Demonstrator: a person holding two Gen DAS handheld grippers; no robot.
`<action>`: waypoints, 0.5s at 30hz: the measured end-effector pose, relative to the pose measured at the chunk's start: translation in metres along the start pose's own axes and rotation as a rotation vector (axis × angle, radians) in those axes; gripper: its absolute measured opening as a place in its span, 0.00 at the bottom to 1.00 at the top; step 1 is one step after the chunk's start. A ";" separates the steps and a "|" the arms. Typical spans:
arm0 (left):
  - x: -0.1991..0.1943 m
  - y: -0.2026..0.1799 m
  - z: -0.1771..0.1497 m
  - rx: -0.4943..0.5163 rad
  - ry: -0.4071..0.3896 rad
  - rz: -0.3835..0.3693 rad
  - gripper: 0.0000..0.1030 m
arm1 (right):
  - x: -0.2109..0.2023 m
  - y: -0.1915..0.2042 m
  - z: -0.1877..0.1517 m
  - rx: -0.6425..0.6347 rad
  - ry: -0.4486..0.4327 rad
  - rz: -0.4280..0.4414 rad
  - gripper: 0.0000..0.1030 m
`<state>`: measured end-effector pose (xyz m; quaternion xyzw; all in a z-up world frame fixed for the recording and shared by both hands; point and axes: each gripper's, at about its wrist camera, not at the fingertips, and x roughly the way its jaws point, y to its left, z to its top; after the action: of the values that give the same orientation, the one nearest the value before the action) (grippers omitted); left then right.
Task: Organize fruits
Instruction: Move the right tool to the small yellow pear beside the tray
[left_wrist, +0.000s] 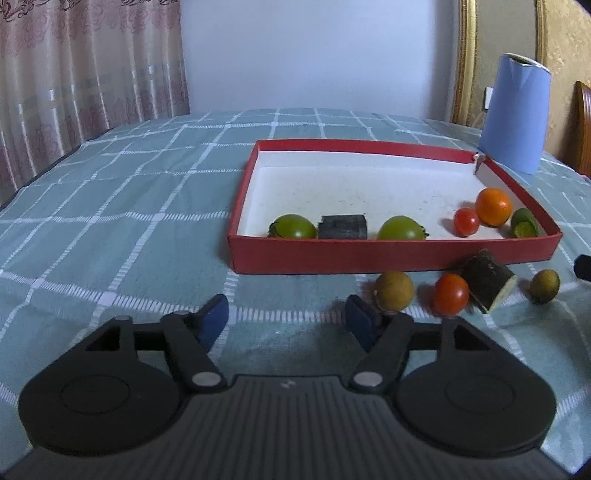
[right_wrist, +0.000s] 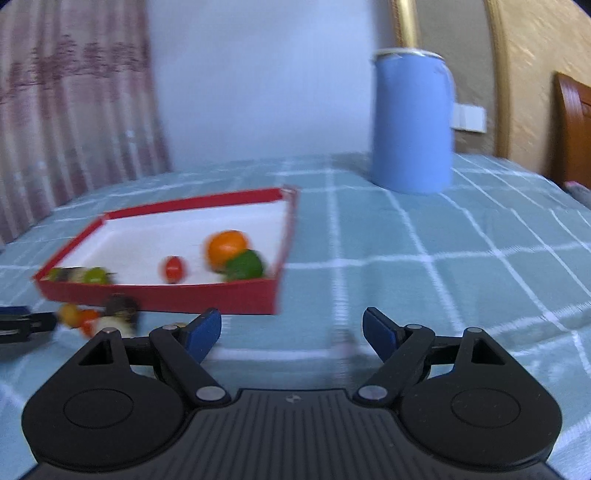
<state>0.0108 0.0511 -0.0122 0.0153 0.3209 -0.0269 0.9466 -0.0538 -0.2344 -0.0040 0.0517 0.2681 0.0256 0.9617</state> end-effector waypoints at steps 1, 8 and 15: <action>0.001 0.001 0.000 -0.008 0.004 0.008 0.76 | -0.002 0.005 0.000 0.000 0.000 0.023 0.81; 0.005 0.007 0.002 -0.023 0.009 0.020 0.83 | 0.010 0.043 -0.002 -0.108 0.043 0.084 0.57; 0.005 0.005 0.002 -0.024 0.009 0.018 0.84 | 0.024 0.044 -0.001 -0.082 0.080 0.101 0.37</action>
<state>0.0160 0.0560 -0.0140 0.0070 0.3255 -0.0146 0.9454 -0.0347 -0.1884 -0.0123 0.0247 0.3020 0.0868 0.9490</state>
